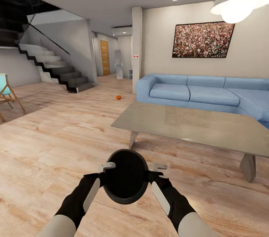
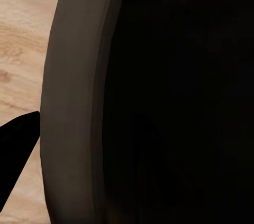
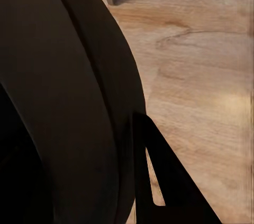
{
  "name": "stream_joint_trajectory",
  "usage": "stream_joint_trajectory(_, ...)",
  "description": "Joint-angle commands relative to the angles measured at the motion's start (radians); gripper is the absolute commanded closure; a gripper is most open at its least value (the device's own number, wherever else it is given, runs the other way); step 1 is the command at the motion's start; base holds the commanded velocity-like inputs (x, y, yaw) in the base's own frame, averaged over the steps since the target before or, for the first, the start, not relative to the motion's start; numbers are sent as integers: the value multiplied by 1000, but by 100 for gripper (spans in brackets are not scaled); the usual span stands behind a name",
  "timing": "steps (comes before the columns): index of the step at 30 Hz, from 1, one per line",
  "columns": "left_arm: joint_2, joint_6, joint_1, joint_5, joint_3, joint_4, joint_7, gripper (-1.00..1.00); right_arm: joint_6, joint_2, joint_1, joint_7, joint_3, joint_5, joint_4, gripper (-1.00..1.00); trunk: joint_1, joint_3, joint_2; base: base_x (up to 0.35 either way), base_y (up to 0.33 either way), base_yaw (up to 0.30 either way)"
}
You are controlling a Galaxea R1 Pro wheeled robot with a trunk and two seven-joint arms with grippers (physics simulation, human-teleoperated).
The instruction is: Place each of the two pumpkins and all three candles from the living room inside a cabinet in the living room (use any cabinet), then make sure every cabinet is closed, and position the cauldron so it is next to a table in the living room.
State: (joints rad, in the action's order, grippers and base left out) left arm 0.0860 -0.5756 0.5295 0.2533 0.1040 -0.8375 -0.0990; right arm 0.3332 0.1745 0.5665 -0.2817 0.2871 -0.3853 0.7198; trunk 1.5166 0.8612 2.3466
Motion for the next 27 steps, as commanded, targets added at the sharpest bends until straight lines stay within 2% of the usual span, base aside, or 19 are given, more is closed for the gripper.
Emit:
stream_joint_trajectory(1, -2, -4, 1, 9, -7, -51, -10, 100, 6, 0, 1, -10, -2, 5, 1, 100, 0, 0, 1, 0, 0, -255)
stream_joint_trajectory(27, -2, -4, 0, 9, -7, -51, -10, 100, 6, 0, 1, -10, -2, 5, 4, 100, 0, -23, 1, 0, 0, -255)
